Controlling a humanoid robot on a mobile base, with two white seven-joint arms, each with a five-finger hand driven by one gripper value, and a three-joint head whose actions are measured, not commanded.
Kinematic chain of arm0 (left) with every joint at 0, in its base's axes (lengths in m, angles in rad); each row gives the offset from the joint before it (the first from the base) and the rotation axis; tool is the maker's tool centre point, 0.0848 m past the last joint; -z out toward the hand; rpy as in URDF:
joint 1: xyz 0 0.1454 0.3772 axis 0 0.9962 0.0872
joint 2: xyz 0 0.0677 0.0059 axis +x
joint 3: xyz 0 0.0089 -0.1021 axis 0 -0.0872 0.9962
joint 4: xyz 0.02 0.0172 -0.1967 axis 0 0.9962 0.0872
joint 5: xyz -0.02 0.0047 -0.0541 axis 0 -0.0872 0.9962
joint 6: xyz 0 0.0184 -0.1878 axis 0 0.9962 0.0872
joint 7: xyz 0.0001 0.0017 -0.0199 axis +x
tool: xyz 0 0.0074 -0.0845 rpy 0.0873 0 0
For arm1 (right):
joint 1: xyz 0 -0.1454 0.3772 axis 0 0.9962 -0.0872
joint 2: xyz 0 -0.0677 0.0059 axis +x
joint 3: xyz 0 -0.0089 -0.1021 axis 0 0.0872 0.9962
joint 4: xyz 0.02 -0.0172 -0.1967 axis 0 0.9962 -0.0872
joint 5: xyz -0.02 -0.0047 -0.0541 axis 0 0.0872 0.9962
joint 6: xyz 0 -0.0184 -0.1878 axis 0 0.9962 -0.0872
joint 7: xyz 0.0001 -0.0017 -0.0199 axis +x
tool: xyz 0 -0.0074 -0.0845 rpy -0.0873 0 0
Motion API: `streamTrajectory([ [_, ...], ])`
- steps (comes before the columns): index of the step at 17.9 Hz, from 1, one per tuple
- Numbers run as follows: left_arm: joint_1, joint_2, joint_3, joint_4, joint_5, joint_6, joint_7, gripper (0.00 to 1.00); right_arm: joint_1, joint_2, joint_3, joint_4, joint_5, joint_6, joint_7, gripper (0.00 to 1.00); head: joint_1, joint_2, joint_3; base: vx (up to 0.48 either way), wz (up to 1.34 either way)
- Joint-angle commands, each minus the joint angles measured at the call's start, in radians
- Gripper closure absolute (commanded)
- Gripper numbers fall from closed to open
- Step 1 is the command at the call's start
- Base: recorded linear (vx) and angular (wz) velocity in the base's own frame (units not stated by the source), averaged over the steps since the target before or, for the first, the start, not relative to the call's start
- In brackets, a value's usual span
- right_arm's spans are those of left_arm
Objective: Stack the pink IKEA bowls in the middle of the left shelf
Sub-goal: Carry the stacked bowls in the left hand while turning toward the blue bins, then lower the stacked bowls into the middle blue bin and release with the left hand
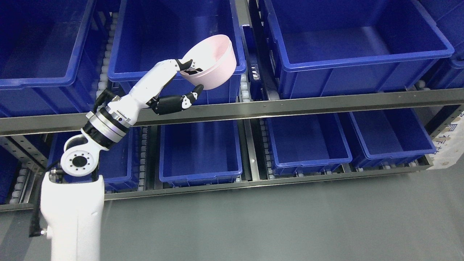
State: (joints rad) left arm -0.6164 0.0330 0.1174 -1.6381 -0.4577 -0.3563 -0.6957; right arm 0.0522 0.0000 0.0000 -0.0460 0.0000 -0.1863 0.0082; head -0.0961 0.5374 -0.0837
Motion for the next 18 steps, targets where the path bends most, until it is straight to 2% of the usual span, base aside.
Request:
streamTrajectory([
  [1, -0.083, 0.013, 0.036, 0.026, -0.170, 0.091, 0.001, 0.95, 0.000, -0.017, -0.011, 0.000, 0.008, 0.001, -0.005, 0.00, 0.0000, 0.000, 0.000, 0.000, 0.00],
  [9, -0.158, 0.134, 0.119, 0.070, -0.171, 0.119, 0.001, 0.94, 0.000, -0.017, -0.009, 0.000, 0.008, 0.001, -0.005, 0.00, 0.0000, 0.000, 0.000, 0.027, 0.00],
  [12, -0.245, 0.140, 0.125, 0.191, -0.173, 0.119, 0.002, 0.94, 0.000, -0.017, -0.009, 0.000, 0.008, 0.001, -0.005, 0.00, 0.0000, 0.000, 0.000, 0.036, 0.06],
  [14, -0.304, 0.142, 0.117, 0.329, -0.188, 0.119, 0.004, 0.94, 0.000, -0.017, -0.009, 0.000, 0.008, 0.001, -0.005, 0.00, 0.0000, 0.000, 0.000, 0.030, 0.20],
  [18, -0.313, 0.128, 0.047, 0.498, -0.199, 0.114, 0.047, 0.93, 0.000, -0.017, -0.009, 0.000, 0.008, 0.001, -0.005, 0.00, 0.0000, 0.000, 0.000, 0.046, 0.15],
])
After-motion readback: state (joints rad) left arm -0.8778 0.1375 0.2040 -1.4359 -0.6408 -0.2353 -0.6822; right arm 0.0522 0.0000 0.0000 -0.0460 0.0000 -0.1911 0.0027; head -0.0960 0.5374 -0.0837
